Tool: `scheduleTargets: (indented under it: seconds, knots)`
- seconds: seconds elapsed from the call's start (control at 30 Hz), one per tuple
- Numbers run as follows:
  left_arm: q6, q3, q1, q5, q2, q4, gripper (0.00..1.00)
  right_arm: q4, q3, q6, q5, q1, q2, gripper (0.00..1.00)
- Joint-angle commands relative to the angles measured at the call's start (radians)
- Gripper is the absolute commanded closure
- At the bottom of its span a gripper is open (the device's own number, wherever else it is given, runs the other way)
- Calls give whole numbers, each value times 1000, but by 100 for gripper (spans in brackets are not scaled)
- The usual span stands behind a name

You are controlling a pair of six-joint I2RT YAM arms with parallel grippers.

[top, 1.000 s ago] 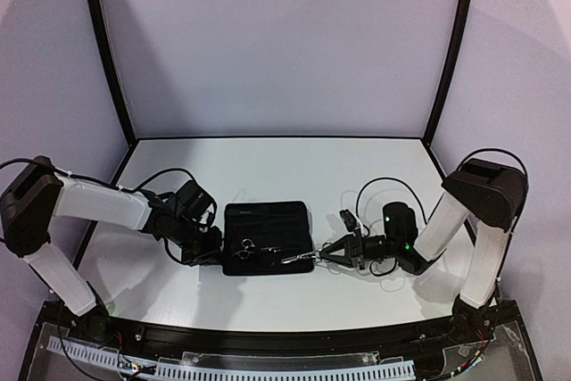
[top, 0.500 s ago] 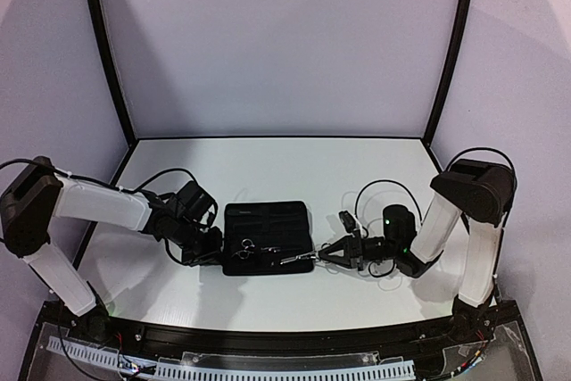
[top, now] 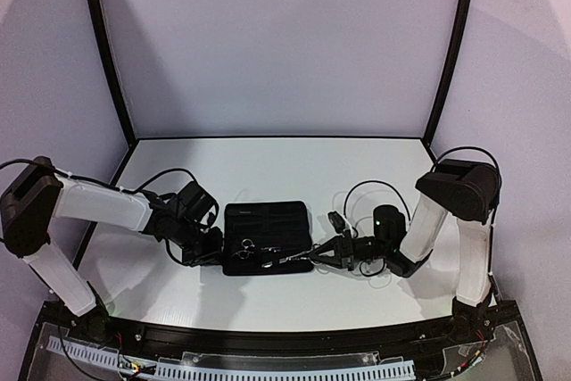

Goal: Sort the hair-cutting tools

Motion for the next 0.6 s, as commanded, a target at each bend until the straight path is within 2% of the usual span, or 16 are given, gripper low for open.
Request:
scheduleTargets:
  seconds: [0.0,0.57]
  knots:
    - [-19,-12,-45,50,48,32,99,-85,21,-13,68,34,53,100]
    - [-43,-12,-77,88,51,58,99,-175,97,-4,120,112,43,100]
